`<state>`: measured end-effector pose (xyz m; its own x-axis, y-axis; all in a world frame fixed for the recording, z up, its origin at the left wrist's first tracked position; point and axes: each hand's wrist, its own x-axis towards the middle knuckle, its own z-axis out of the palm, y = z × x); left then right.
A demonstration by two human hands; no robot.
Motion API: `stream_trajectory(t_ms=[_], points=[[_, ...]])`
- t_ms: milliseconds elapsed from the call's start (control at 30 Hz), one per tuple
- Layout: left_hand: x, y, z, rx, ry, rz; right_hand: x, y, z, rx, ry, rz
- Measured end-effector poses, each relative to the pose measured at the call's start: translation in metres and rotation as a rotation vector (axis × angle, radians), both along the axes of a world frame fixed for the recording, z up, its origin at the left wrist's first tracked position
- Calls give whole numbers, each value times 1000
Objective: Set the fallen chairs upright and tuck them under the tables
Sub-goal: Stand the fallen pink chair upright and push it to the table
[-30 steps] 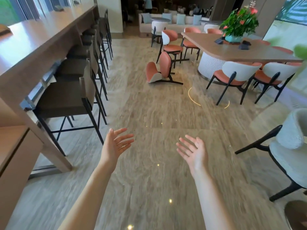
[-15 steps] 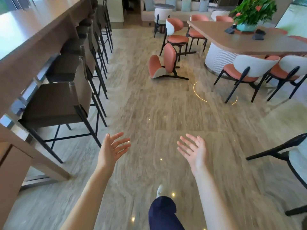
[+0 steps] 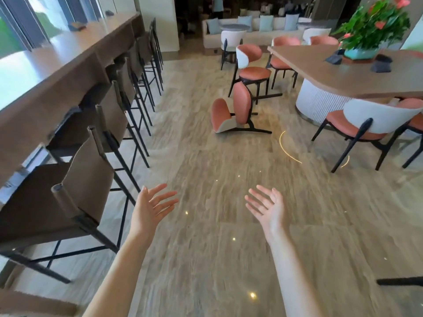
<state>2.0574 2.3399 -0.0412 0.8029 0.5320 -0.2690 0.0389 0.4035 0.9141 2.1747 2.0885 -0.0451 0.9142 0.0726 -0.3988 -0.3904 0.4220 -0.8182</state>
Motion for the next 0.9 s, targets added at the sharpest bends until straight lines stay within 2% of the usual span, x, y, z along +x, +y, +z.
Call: stream_trajectory(t_ms=[233, 467, 733, 900], points=[[80, 57, -31, -113, 62, 31, 100, 47, -26, -39, 93, 62], [202, 151, -57, -153, 48, 45, 227, 142, -40, -74, 53, 91], [387, 295, -5, -106, -49, -10, 391, 267, -4, -48, -45, 51], [467, 343, 2, -97, -47, -39, 461, 320, 2, -48, -28, 44]])
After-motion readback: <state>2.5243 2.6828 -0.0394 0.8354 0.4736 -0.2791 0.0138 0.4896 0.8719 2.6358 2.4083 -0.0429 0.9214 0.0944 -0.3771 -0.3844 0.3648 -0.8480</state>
